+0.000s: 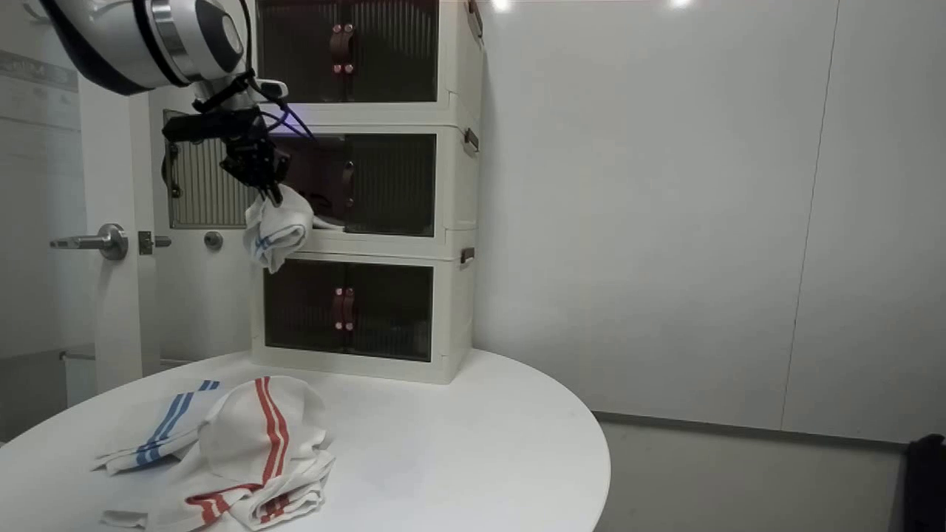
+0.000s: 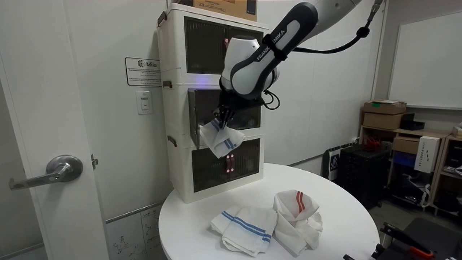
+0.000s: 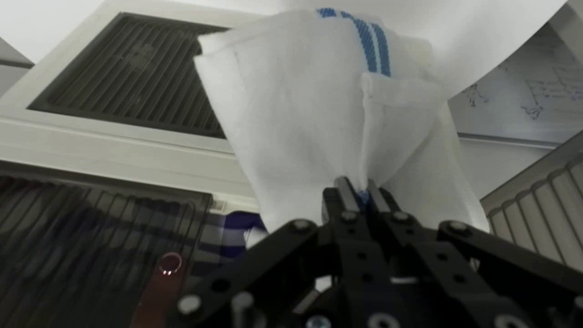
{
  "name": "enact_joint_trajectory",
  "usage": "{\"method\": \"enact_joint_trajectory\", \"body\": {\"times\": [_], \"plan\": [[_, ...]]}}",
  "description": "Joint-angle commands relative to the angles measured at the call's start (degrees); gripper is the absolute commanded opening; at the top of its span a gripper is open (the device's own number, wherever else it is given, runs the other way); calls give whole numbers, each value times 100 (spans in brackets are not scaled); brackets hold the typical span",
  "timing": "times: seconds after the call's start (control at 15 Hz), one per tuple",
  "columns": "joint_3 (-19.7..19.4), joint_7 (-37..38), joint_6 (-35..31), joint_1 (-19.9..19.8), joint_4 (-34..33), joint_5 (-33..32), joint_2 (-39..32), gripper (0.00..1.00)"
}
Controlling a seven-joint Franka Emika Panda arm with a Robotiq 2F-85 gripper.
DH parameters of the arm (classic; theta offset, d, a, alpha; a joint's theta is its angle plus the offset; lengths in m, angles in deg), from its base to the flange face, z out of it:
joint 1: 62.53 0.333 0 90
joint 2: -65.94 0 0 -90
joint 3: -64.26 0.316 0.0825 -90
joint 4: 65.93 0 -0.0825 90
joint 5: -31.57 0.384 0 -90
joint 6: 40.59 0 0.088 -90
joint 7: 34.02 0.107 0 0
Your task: Place one towel inside the middle shelf
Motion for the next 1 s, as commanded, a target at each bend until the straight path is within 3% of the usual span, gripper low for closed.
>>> {"method": "enact_joint_trajectory", "body": {"times": [0.0, 0.53, 0.93], "plan": [[-417, 943, -405, 359, 32, -824, 216, 2], [-1233, 3213, -957, 845, -524, -2844, 2, 2], [-1318, 3627, -954, 812, -1375, -3087, -811, 2]]}}
